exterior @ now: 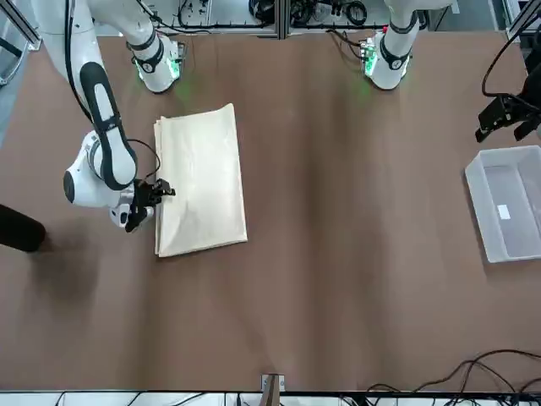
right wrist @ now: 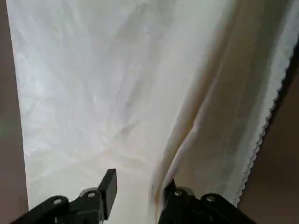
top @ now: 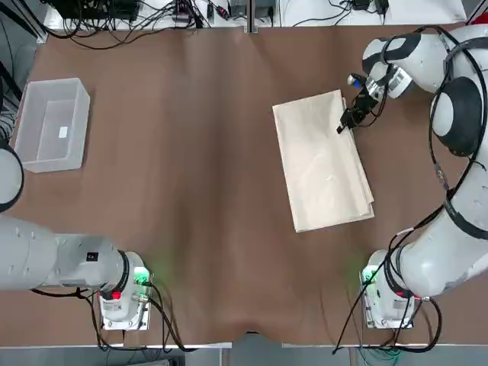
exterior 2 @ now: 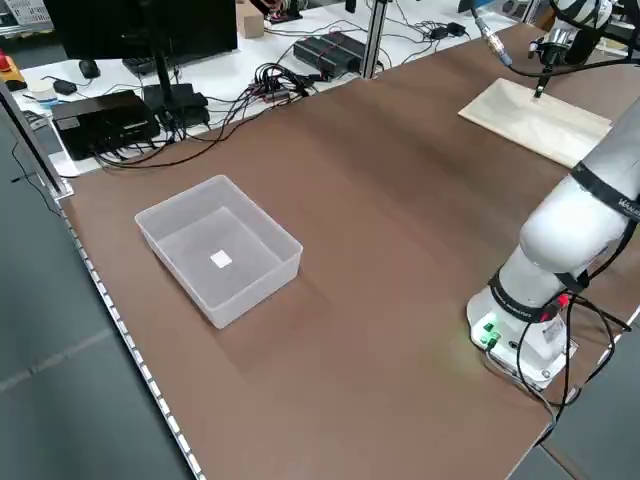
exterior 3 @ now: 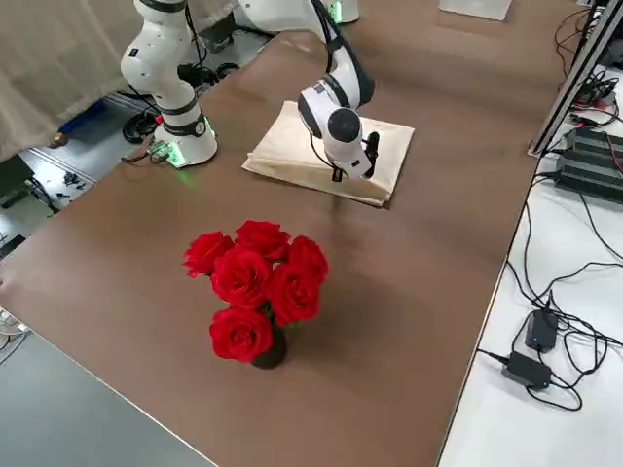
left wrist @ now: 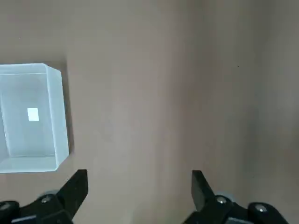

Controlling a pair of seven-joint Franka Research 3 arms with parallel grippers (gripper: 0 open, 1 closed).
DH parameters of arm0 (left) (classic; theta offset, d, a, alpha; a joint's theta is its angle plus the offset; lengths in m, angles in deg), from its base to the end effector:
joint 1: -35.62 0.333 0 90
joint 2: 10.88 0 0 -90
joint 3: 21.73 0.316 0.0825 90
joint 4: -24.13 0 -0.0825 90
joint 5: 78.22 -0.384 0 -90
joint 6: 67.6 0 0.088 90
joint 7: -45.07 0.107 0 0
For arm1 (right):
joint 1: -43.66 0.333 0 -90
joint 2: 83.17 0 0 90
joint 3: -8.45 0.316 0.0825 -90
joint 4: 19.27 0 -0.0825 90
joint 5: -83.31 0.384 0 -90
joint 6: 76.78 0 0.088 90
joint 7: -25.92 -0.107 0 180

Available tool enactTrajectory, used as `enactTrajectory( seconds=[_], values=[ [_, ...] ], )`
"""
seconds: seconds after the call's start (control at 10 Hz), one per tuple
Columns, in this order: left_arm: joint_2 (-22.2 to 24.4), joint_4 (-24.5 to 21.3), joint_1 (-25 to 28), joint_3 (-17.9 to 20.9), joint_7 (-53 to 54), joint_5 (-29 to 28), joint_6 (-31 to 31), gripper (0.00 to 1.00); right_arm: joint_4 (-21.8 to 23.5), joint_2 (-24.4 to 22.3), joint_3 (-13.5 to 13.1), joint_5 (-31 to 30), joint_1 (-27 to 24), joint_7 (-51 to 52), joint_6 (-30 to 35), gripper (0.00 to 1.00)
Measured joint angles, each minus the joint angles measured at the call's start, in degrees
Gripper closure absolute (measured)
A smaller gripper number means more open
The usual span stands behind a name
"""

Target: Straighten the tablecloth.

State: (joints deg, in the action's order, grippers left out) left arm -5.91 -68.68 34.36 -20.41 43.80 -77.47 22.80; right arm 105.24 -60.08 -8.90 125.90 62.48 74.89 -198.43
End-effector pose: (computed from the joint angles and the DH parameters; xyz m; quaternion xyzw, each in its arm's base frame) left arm 0.5281 -0.0003 0.6489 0.9997 0.0115 0.0222 0.0078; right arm 0.5187 0.0389 0.1889 -0.9461 -0.1652 0.0904 0.2634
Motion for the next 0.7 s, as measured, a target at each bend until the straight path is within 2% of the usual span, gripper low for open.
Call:
enactTrajectory(
  seconds=[0.1,0.2,0.4,0.6,0.7],
  values=[
    [0.0,0.0,0.0,0.0,0.0,0.0,0.0,0.02,0.0,0.0,0.0,0.0,0.0,0.0,0.0,0.67],
    [0.0,0.0,0.0,0.0,0.0,0.0,0.0,0.02,0.0,0.0,0.0,0.0,0.0,0.0,0.0,0.72],
    [0.0,0.0,0.0,0.0,0.0,0.0,0.0,0.02,0.0,0.0,0.0,0.0,0.0,0.0,0.0,0.89],
    [0.0,0.0,0.0,0.0,0.0,0.0,0.0,0.02,-0.1,0.0,0.0,0.0,0.0,0.0,0.0,0.97],
    [0.0,0.0,0.0,0.0,0.0,0.0,0.0,0.02,-0.2,0.0,0.0,0.0,0.1,-0.3,0.1,0.97]
  ],
)
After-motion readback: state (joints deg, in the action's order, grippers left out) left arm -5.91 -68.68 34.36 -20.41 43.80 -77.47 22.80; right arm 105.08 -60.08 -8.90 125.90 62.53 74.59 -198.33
